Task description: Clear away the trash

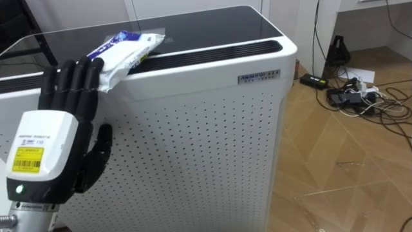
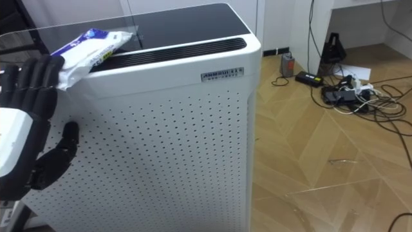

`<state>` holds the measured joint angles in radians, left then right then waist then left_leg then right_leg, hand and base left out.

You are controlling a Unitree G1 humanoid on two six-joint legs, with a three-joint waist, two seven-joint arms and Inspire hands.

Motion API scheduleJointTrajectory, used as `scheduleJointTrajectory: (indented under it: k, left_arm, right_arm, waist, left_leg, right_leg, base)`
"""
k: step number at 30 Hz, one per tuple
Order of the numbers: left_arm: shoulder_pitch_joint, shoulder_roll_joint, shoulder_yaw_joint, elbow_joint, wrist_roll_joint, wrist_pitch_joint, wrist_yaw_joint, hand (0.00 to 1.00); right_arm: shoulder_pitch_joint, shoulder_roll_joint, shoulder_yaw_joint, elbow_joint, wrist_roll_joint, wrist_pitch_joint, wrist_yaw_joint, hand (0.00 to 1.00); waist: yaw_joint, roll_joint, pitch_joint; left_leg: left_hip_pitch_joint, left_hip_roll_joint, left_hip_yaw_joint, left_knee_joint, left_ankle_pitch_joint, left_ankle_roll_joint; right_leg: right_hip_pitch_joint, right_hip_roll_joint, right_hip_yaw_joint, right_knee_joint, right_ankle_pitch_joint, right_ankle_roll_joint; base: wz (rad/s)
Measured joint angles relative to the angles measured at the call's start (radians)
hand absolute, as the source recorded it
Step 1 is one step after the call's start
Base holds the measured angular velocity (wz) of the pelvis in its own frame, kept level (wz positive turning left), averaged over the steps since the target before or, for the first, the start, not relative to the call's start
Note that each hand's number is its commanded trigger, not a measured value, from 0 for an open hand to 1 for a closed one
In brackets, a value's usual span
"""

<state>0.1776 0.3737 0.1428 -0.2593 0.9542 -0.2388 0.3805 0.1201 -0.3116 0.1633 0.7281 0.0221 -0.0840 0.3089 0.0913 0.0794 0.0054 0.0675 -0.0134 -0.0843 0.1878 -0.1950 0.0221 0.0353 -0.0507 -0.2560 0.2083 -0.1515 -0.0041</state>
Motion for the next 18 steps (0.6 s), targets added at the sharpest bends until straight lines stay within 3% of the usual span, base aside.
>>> scheduleJointTrajectory:
  k: [9, 18]
  left_arm:
    - [-0.064, 0.001, 0.017, -0.046, -0.004, 0.029, 0.002, 1.00]
    - [-0.101, -0.004, 0.047, -0.061, 0.002, 0.040, 0.005, 1.00]
  right_arm:
    - [0.001, -0.002, -0.001, -0.034, -0.020, 0.022, 0.000, 1.00]
    - [0.014, 0.000, -0.034, -0.042, -0.027, 0.022, -0.004, 1.00]
  waist:
    - [0.002, -0.004, 0.0026]
    - [0.000, 0.001, -0.0014]
  left_leg:
    - [0.010, -0.002, 0.003, -0.009, 0.006, -0.001]
    - [0.014, -0.002, 0.006, -0.007, 0.006, -0.001]
  right_leg:
    - [0.001, -0.001, 0.006, 0.005, -0.001, 0.000]
    - [0.002, -0.002, 0.009, 0.012, -0.001, -0.001]
  base:
    - [-0.01]
    - [0.00]
